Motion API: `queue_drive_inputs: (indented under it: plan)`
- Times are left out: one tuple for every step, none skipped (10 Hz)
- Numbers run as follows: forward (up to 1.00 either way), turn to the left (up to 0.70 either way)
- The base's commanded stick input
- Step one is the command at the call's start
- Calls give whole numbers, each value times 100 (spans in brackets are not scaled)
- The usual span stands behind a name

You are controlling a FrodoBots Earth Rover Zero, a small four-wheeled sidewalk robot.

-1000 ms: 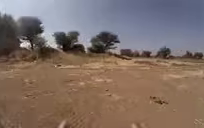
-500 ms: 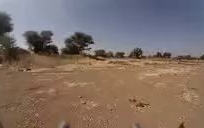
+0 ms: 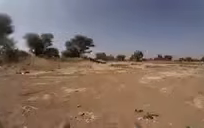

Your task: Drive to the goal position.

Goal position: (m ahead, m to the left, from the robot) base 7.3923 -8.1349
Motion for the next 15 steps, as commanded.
queue_drive_inputs:
  plan:
    - [50, 0]
    - [50, 0]
    - [50, -50]
    - [50, -50]
    - [50, -50]
    - [50, -50]
    - [50, -50]
    - [50, -50]
    - [50, -50]
    - [50, -50]
    - [50, -50]
    - [50, -50]
    - [50, -50]
    - [50, -50]
    - [50, -50]
